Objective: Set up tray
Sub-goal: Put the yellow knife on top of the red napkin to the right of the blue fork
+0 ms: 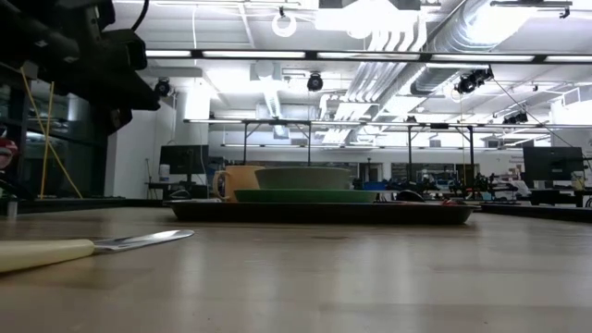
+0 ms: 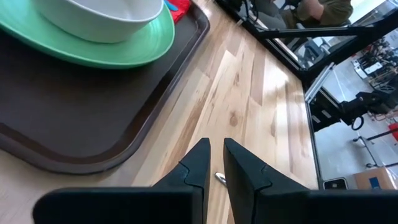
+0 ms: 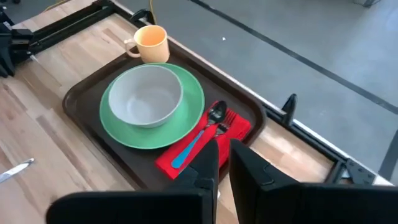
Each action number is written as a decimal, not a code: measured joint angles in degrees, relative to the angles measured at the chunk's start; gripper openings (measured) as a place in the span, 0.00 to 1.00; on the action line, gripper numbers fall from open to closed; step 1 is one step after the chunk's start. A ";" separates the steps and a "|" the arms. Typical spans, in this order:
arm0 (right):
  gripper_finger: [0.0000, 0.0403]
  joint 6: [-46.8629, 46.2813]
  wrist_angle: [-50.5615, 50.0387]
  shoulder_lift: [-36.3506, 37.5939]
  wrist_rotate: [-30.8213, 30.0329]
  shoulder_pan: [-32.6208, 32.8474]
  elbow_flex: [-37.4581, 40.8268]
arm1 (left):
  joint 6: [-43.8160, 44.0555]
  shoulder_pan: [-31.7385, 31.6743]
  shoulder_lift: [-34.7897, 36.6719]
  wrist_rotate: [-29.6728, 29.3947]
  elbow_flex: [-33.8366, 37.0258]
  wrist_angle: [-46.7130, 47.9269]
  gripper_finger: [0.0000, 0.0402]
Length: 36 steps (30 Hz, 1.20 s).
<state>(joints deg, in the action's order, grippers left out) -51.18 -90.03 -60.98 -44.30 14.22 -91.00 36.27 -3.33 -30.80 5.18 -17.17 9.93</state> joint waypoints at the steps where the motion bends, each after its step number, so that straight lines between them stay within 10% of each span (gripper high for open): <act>1: 0.04 -0.02 -0.03 0.82 -0.26 0.00 0.06 | -0.02 0.00 -0.18 -0.02 -0.01 -0.07 0.19; 36: 0.04 9.60 50.69 47.52 10.52 0.02 61.55 | -1.51 -0.02 0.37 0.51 -0.02 -14.46 0.19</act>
<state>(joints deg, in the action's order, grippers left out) -41.58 -39.34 -13.46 -33.78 14.24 -29.45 34.76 -3.36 -30.44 5.69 -17.19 -4.53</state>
